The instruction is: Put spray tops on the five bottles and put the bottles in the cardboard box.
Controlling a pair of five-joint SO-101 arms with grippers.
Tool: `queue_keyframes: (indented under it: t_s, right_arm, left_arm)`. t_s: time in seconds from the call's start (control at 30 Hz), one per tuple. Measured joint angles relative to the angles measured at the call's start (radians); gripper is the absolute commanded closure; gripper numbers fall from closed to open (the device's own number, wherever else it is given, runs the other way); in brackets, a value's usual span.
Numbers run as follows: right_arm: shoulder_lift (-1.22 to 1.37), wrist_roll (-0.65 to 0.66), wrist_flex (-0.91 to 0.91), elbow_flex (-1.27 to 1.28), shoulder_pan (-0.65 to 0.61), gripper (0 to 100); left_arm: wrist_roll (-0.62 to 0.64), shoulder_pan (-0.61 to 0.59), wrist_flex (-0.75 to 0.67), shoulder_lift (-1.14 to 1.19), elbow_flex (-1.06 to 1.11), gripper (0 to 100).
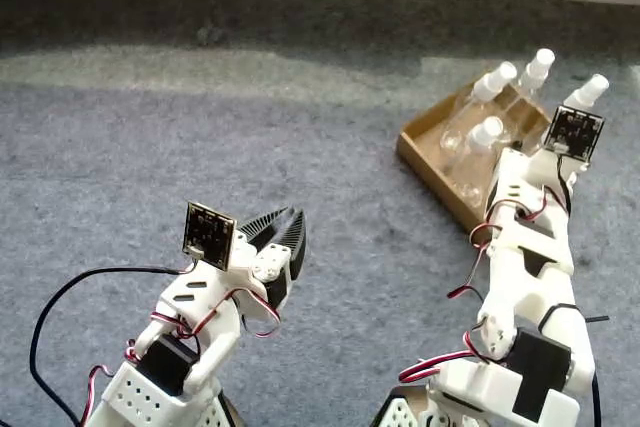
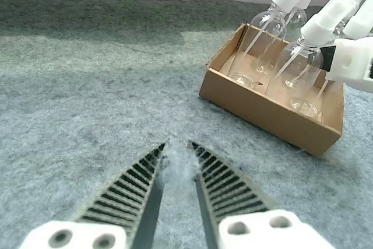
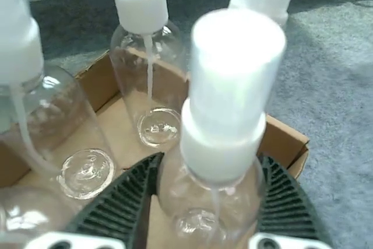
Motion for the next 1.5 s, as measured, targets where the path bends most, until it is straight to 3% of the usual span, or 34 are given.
queue_keyframes:
  t_s: [0.6,0.9,1.5]
  right_arm:
    - [0.000,0.028,0.000,0.000,0.002,76.4]
    - [0.000,0.103,0.000,0.000,0.002,74.9]
    - [0.000,0.103,0.000,0.000,0.002,71.5]
  left_arm:
    - [0.000,0.000,0.000,0.000,0.000,100]
    - [0.000,0.000,0.000,0.000,0.000,100]
    - [0.000,0.000,0.000,0.000,0.000,100]
